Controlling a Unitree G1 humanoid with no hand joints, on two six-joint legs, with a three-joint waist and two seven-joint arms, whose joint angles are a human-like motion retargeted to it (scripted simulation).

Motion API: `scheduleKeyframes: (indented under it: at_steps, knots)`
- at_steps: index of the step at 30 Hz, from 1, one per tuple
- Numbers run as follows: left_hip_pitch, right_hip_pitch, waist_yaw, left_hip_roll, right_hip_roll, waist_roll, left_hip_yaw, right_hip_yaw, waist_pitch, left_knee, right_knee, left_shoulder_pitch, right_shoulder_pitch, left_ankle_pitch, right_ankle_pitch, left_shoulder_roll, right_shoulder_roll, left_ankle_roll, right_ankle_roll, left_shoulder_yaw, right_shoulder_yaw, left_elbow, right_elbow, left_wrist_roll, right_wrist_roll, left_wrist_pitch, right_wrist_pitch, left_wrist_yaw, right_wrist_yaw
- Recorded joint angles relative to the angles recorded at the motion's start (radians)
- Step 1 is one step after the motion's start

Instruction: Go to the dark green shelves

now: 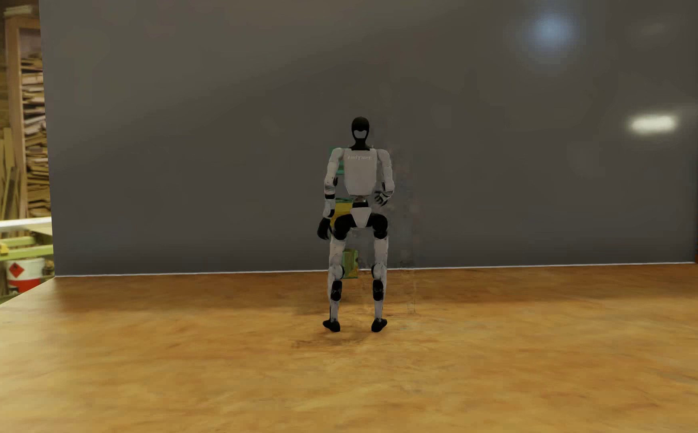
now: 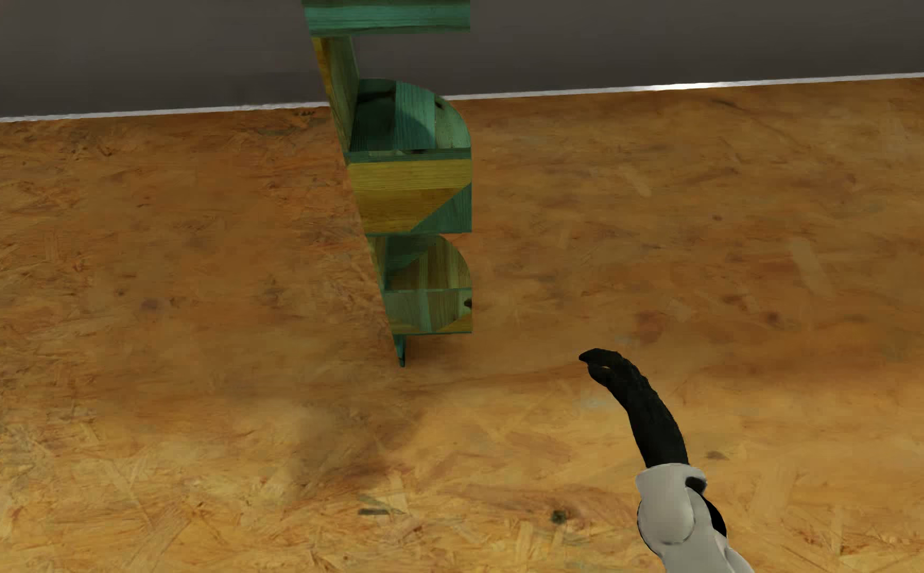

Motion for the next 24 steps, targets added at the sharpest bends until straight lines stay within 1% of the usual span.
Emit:
scheduleKeyframes:
  at_steps: [2,4,5,6,8,10,12,14,16,17,19,20,22,23,24]
  knots:
    - [0.019,0.008,-0.003,-0.034,-0.027,-0.008,-0.015,-0.024,-0.003,-0.056,-0.001,-0.06,0.045,0.028,0.001,-0.015,0.023,-0.009,0.012,0.019,-0.064,0.008,0.073,0.0,-0.02,0.009,0.075,0.007,0.005]
    - [0.009,0.02,-0.007,-0.061,-0.054,-0.015,-0.038,-0.051,-0.003,-0.049,-0.005,-0.155,0.095,0.026,-0.001,-0.022,0.054,0.005,0.025,0.033,-0.115,-0.014,0.188,0.01,-0.035,0.003,0.145,0.024,0.022]
    - [0.002,0.026,-0.008,-0.074,-0.066,-0.019,-0.051,-0.065,-0.001,-0.039,-0.005,-0.212,0.12,0.021,-0.002,-0.024,0.06,0.01,0.031,0.034,-0.129,-0.034,0.25,0.022,-0.05,-0.001,0.166,0.036,0.035]
    - [-0.002,0.029,-0.008,-0.085,-0.078,-0.023,-0.061,-0.075,0.0,-0.031,-0.004,-0.266,0.148,0.015,-0.002,-0.021,0.06,0.015,0.037,0.038,-0.138,-0.059,0.314,0.035,-0.066,-0.01,0.183,0.04,0.052]
    - [-0.005,0.032,-0.009,-0.103,-0.098,-0.03,-0.068,-0.083,0.003,-0.02,0.004,-0.371,0.19,0.005,-0.004,-0.031,0.065,0.026,0.05,0.038,-0.14,-0.117,0.441,0.077,-0.104,-0.031,0.254,0.038,0.104]
    - [-0.002,0.028,-0.014,-0.117,-0.115,-0.036,-0.061,-0.079,0.006,-0.02,0.015,-0.444,0.226,-0.002,-0.005,-0.041,0.063,0.04,0.062,0.036,-0.148,-0.202,0.54,0.112,-0.142,-0.068,0.319,0.047,0.155]
    - [0.0,0.018,-0.025,-0.125,-0.129,-0.042,-0.046,-0.061,0.01,-0.013,0.033,-0.489,0.258,-0.014,-0.009,-0.044,0.065,0.051,0.072,0.03,-0.162,-0.282,0.598,0.132,-0.167,-0.097,0.361,0.04,0.178]
    - [0.0,-0.005,-0.037,-0.129,-0.142,-0.048,-0.017,-0.029,0.016,0.005,0.065,-0.513,0.278,-0.03,-0.019,-0.039,0.066,0.064,0.083,0.023,-0.175,-0.33,0.615,0.141,-0.183,-0.109,0.377,0.018,0.206]
    - [0.007,-0.034,-0.047,-0.131,-0.153,-0.053,0.024,0.017,0.021,0.018,0.102,-0.519,0.288,-0.047,-0.024,-0.03,0.072,0.075,0.094,0.014,-0.197,-0.329,0.594,0.135,-0.186,-0.104,0.361,-0.006,0.22]
    - [0.016,-0.043,-0.05,-0.131,-0.155,-0.055,0.047,0.042,0.021,0.019,0.109,-0.517,0.288,-0.054,-0.023,-0.027,0.077,0.079,0.099,0.007,-0.213,-0.305,0.576,0.125,-0.183,-0.093,0.346,-0.019,0.212]
    - [0.036,-0.051,-0.052,-0.133,-0.153,-0.057,0.095,0.09,0.02,0.014,0.103,-0.508,0.275,-0.064,-0.018,-0.026,0.086,0.089,0.111,-0.01,-0.236,-0.213,0.533,0.103,-0.182,-0.046,0.312,-0.053,0.175]
    - [0.045,-0.055,-0.053,-0.132,-0.15,-0.058,0.119,0.115,0.019,0.012,0.098,-0.5,0.262,-0.069,-0.013,-0.029,0.089,0.093,0.117,-0.019,-0.24,-0.15,0.51,0.094,-0.184,-0.013,0.297,-0.069,0.158]
    - [0.06,-0.063,-0.053,-0.128,-0.143,-0.058,0.166,0.158,0.016,0.009,0.088,-0.474,0.231,-0.079,0.001,-0.04,0.086,0.099,0.126,-0.038,-0.225,-0.016,0.474,0.072,-0.207,0.049,0.276,-0.095,0.141]
    - [0.066,-0.067,-0.052,-0.125,-0.138,-0.057,0.186,0.177,0.014,0.007,0.083,-0.451,0.201,-0.083,0.01,-0.042,0.095,0.101,0.131,-0.05,-0.219,0.036,0.46,0.062,-0.197,0.068,0.281,-0.106,0.147]
    - [0.072,-0.071,-0.051,-0.123,-0.134,-0.057,0.204,0.193,0.012,0.006,0.079,-0.434,0.191,-0.088,0.017,-0.043,0.092,0.103,0.135,-0.071,-0.209,0.089,0.445,0.057,-0.187,0.074,0.269,-0.116,0.153]
